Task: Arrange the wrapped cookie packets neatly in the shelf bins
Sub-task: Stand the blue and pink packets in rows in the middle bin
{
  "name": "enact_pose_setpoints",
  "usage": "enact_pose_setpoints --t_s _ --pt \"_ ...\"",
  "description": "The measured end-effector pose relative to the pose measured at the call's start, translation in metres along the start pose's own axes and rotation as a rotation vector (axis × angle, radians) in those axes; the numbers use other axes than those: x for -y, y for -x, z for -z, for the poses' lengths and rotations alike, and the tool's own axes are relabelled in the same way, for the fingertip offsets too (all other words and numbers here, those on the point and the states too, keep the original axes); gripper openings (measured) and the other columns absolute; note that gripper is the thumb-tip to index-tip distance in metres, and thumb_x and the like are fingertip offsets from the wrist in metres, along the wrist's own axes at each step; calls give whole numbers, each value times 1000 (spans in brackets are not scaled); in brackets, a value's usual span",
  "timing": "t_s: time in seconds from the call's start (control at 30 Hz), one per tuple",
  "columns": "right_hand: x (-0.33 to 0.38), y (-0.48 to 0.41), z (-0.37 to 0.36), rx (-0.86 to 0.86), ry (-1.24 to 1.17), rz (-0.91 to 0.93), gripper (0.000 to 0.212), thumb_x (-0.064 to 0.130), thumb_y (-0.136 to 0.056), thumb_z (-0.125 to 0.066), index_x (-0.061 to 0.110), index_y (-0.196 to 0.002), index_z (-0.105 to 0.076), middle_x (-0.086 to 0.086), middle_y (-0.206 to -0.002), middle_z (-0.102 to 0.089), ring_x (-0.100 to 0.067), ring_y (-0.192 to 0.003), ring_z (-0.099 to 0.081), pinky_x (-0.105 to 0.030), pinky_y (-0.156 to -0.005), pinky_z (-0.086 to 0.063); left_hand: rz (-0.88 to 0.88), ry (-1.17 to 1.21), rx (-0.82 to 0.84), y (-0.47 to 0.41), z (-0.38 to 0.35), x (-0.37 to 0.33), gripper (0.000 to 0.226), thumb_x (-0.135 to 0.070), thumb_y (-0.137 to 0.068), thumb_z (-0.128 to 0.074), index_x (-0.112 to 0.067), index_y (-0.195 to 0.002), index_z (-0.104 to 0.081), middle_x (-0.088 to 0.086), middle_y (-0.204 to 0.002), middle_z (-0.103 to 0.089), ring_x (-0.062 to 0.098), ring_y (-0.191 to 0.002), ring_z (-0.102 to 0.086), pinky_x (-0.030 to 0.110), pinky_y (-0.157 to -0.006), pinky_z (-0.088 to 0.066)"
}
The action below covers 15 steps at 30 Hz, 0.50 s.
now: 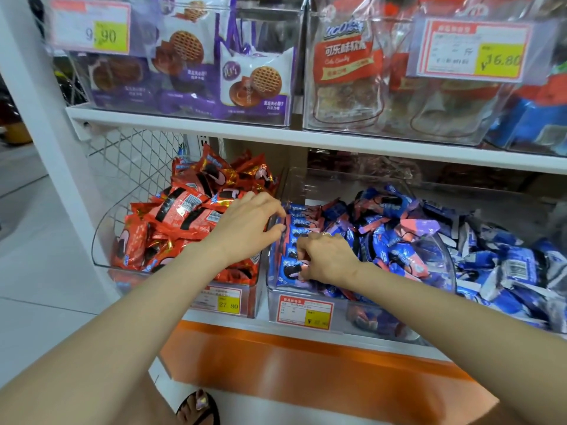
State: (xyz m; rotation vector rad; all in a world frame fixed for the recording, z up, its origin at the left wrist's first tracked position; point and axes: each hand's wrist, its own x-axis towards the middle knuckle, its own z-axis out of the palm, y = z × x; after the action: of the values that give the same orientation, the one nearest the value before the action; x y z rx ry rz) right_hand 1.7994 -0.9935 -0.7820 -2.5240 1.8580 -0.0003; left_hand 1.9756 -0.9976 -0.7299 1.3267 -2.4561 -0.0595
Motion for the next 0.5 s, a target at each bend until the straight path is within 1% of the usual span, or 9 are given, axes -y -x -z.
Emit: enact_pose_setpoints --t_s 0.07,0.13,0.2,0.23,0.3,0.37,0.43,0.5 --pt "-1 1 0 36 8 15 32 36 -79 -69 22 -100 -50 -2 -108 -54 -26 -102 -54 -33 -83 -34 3 1 0 -1 1 0 31 -34 -94 -48 -23 -122 -54 -4 -137 -43 15 -123 -36 30 -101 -28" --pt "-3 3 6 73 16 34 47 42 -77 -71 21 -115 -52 -3 -116 -57 -25 -108 -53 -35 -87 -38 3 11 0 -1 1 0 29 -34 -93 -49 -23 -120 -56 -4 -136 -44 15 -122 -37 30 -101 -28" --pt "-10 5 22 59 -31 29 56 47 -75 -72 24 -122 -52 -1 -117 -59 -23 -109 -53 -33 -84 -40 -4 13 3 -1 1 1 29 -34 -93 -49 -23 -119 -56 -4 -136 -45 15 -122 -37 30 -101 -28" --pt "-17 6 31 36 -73 18 54 47 -75 -73 24 -121 -54 0 -114 -61 -21 -107 -54 -32 -81 -41 -6 13 5 -2 1 2 29 -34 -93 -49 -23 -119 -56 -4 -136 -45 15 -123 -37 30 -101 -28" --pt "-34 11 50 -4 -135 10 43 40 -77 -73 22 -114 -58 2 -106 -64 -20 -99 -57 -30 -75 -43 -5 15 8 -2 1 2 28 -34 -93 -50 -23 -119 -56 -4 -135 -45 15 -122 -37 30 -101 -28" --pt "-52 19 59 2 -127 25 30 30 -80 -73 19 -107 -63 0 -100 -66 -20 -94 -60 -32 -76 -47 -3 18 10 -3 1 3 28 -34 -93 -50 -24 -119 -56 -4 -135 -45 15 -123 -37 29 -100 -28" --pt "-60 25 57 31 -113 40 20 21 -83 -70 16 -102 -66 -2 -99 -67 -20 -93 -61 -32 -78 -47 -3 17 14 -4 0 3 29 -34 -93 -50 -24 -119 -56 -4 -134 -44 15 -123 -37 29 -100 -27" --pt "-61 29 50 105 -138 80 17 17 -85 -67 16 -102 -69 -1 -102 -68 -17 -94 -62 -31 -82 -47 1 20 16 -5 0 2 28 -33 -93 -50 -23 -118 -56 -4 -133 -44 15 -123 -37 28 -99 -27"
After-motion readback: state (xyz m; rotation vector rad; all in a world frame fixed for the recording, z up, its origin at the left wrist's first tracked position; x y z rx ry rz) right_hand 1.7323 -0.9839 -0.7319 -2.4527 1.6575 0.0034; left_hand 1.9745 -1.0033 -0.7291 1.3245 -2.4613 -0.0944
